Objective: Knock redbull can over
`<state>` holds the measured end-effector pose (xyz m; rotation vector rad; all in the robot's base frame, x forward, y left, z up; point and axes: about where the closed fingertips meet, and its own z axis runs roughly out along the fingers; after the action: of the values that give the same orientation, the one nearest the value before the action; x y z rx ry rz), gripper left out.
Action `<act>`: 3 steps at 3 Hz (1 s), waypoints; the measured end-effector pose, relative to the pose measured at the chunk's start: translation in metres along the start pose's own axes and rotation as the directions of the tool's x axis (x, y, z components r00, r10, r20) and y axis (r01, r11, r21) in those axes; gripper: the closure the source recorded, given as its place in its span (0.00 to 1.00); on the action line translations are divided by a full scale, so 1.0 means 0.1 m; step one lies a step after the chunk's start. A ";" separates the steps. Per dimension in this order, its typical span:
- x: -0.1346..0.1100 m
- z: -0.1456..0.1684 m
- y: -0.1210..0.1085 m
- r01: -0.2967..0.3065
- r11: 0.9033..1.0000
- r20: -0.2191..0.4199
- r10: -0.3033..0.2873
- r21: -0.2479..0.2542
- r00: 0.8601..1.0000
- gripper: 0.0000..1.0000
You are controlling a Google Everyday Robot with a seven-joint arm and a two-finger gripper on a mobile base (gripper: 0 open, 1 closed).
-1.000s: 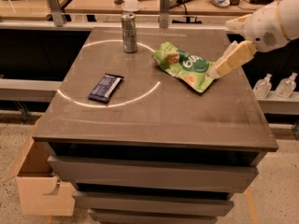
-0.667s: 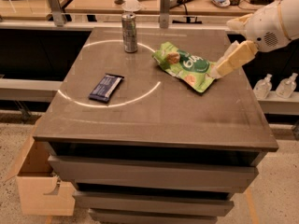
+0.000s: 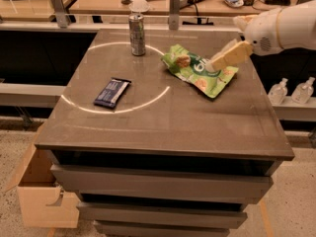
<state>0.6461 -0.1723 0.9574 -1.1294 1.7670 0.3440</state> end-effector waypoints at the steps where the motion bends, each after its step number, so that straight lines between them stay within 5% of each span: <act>1: -0.09 0.51 -0.43 -0.014 1.000 0.118 0.011 0.027 0.993 0.00; 3: -0.42 1.38 -0.61 -0.008 0.999 0.212 0.019 -0.052 0.977 0.00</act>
Offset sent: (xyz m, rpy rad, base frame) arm 0.1485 0.0631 -0.0123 0.2062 -0.1031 0.0453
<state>0.7791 -0.0920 0.9405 -1.0746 1.5856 0.5017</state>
